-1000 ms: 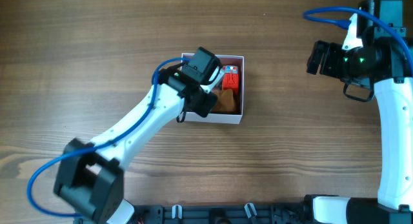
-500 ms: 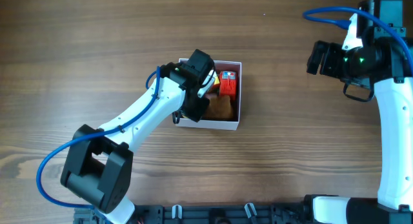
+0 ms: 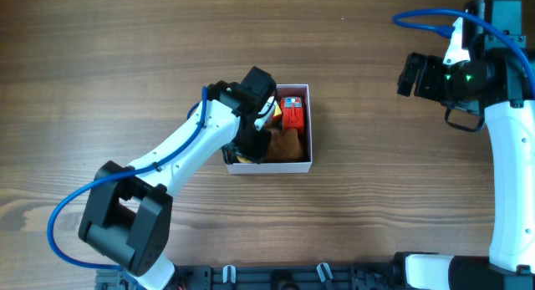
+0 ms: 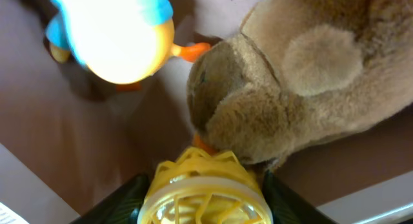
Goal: Pack container
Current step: 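Place the yellow round toy into the box and release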
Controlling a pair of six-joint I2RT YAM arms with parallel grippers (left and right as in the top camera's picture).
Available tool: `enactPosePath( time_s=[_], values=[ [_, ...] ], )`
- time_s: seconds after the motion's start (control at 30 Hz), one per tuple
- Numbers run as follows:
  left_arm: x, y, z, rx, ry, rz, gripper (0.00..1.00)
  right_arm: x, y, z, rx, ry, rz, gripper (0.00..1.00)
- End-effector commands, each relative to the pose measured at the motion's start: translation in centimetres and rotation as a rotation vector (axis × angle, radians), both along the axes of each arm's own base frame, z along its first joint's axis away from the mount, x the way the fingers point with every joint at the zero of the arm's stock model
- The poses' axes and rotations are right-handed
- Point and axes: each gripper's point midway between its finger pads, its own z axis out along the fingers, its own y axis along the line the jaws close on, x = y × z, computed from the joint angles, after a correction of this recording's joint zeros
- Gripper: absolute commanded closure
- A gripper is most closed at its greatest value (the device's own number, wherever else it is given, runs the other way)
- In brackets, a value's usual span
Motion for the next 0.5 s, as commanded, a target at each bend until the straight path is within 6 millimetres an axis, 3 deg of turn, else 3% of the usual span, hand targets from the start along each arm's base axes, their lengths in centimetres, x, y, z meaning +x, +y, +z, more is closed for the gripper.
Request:
enactPosePath(
  time_s=[0.0,0.07,0.17,0.3,0.37,0.4,0.47],
  values=[
    [-0.3,-0.4,-0.1,-0.025,0.025,0.006,0.3,0.1,0.1,-0.3,0.004,0.007,0.02,0.0],
    [0.2,-0.4,-0.1,-0.021,0.002,0.0,0.2,0.1,0.1,-0.3,0.004,0.007,0.02,0.0],
    [1.4,0.3,0.5,0.022,-0.063,0.004,0.18,0.1,0.1,-0.3,0.004,0.008,0.02,0.0],
    [3.9,-0.3,6.6,-0.045,-0.253,0.017,0.15,0.1,0.2,-0.3,0.001,0.006,0.029,0.0],
    [5.3,0.6,9.8,-0.048,-0.389,0.047,0.11,0.5,0.3,-0.1,-0.003,-0.01,0.047,0.0],
    [6.1,1.3,11.4,-0.061,-0.454,0.074,0.0,1.0,0.7,0.2,-0.005,-0.034,0.062,0.0],
    [7.6,3.1,13.4,-0.087,-0.527,0.142,0.0,2.8,2.1,1.1,-0.019,-0.119,0.124,0.0]
  ],
)
